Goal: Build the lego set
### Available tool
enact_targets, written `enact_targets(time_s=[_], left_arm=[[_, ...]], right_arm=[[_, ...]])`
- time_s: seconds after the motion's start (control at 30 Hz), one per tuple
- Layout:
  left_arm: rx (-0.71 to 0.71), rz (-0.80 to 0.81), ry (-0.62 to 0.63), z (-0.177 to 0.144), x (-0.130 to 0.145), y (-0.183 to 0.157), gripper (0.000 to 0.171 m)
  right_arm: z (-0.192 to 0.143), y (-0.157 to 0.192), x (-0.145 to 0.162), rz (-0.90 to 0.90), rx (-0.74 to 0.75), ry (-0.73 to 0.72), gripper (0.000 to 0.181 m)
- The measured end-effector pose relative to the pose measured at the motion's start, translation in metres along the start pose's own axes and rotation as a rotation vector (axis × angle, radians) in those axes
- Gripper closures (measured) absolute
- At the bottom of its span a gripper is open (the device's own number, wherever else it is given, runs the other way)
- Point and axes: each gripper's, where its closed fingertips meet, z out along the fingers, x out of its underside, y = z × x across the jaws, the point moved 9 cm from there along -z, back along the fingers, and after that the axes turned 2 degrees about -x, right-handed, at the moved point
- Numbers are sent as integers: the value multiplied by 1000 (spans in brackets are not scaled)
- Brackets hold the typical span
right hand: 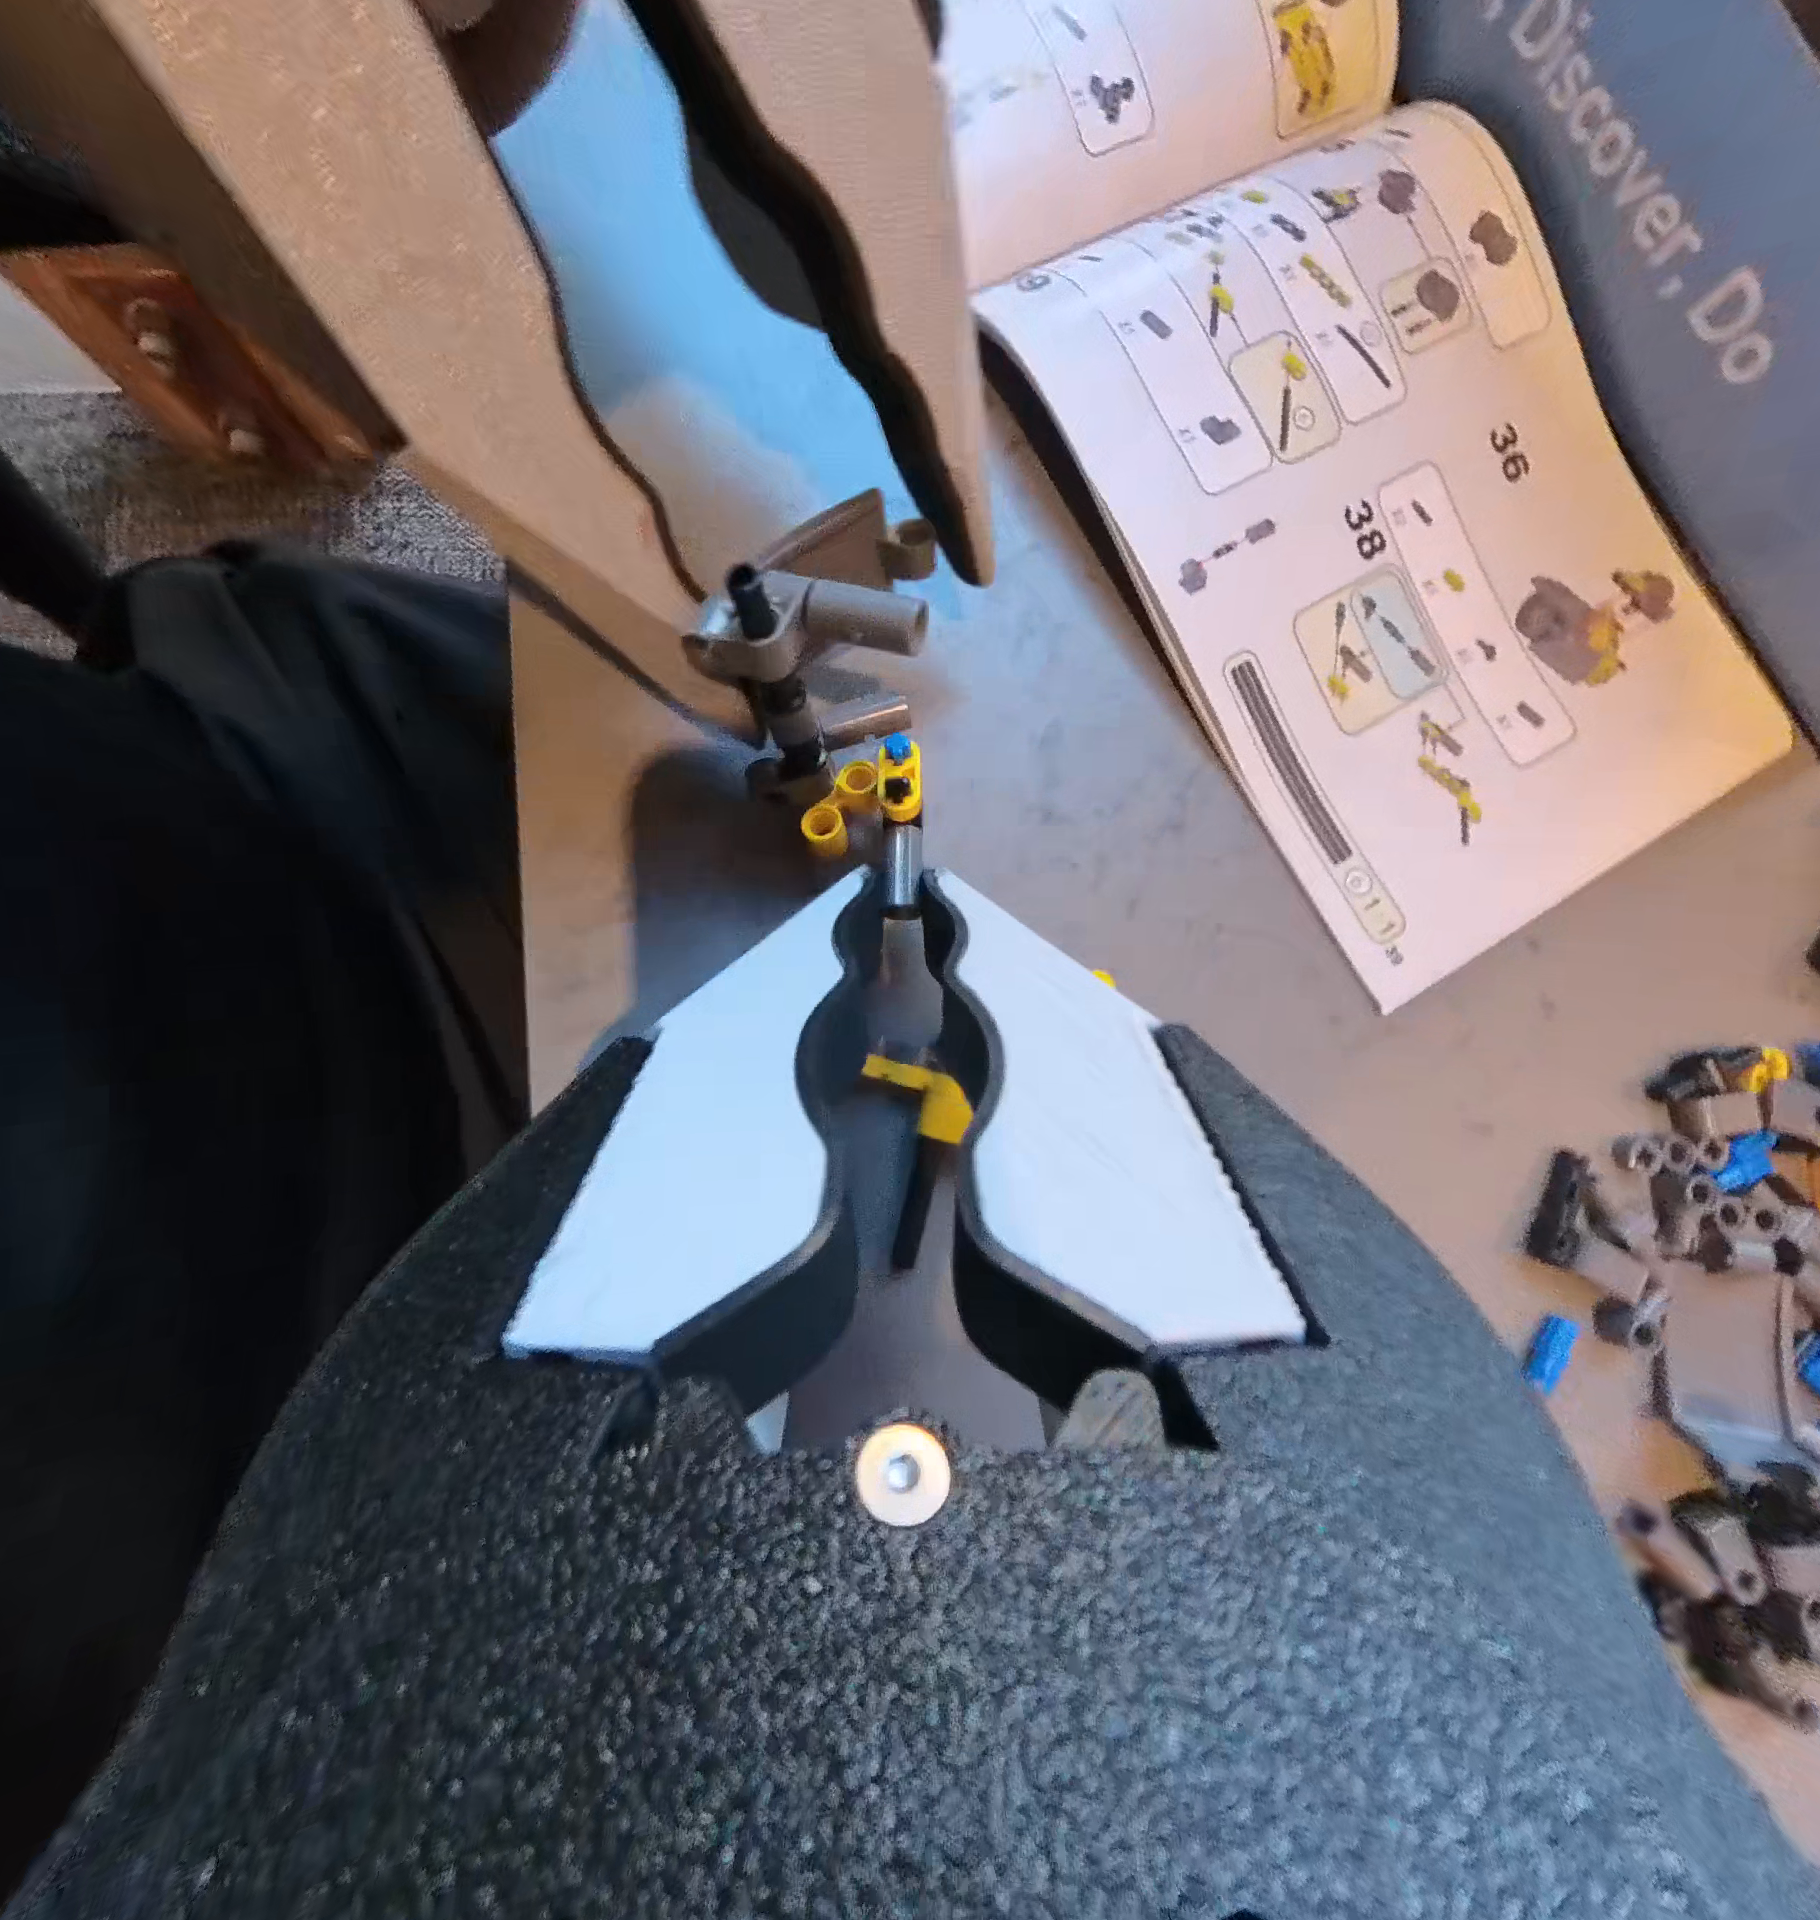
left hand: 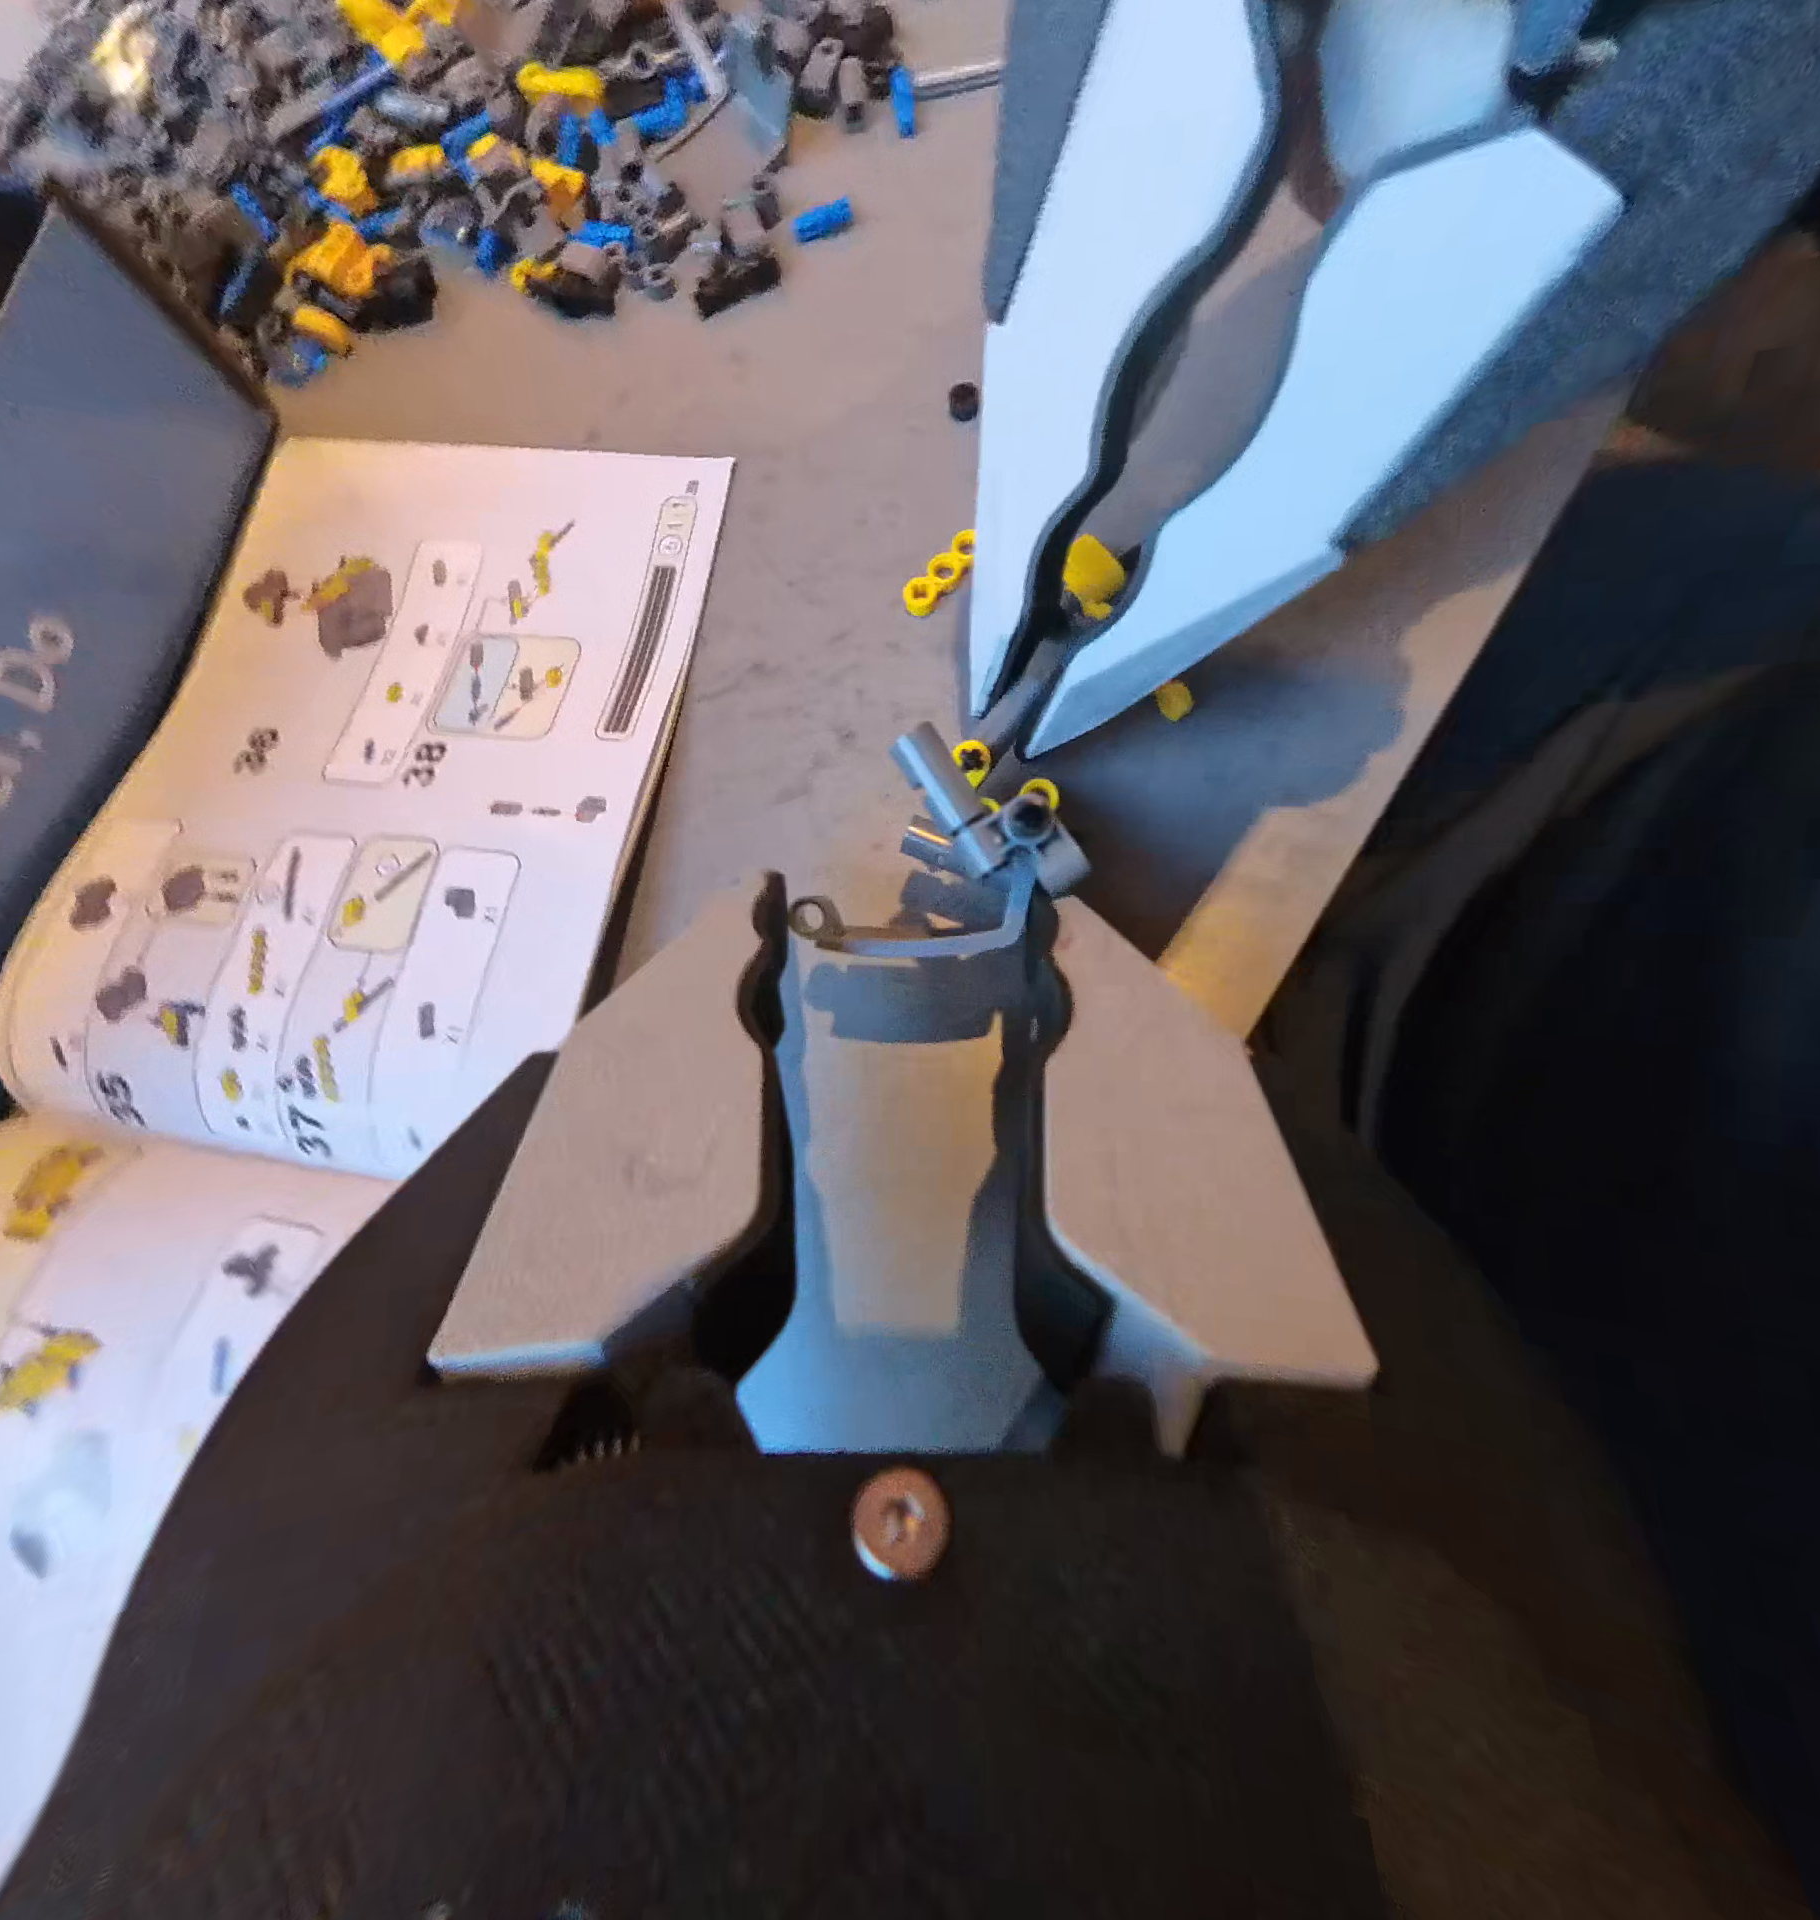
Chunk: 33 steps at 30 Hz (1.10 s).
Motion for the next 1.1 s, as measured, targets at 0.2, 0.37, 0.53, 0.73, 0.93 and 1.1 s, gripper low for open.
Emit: enact_targets(time_s=[0.2,0.37,0.53,0.73,0.93,1.1], left_arm=[[-153,-122,20,-12,0,-13,121],[-152,-102,-16,-23,-7,-22,117],[-188,-33,28,-1,-18,-29,129],[-166,-18,29,7,-18,-33,151],[61,107,18,8,-16,-20,156],[203,157,-23,9,-13,-7,157]], right_arm=[[2,9,9,131,55,6,175],[-5,11,9,196,92,-14,175],[-4,14,7,206,127,10,175],[-4,20,11,238,131,7,175],[-7,14,16,106,48,23,174],[-13,-1,15,35,-35,22,174]])
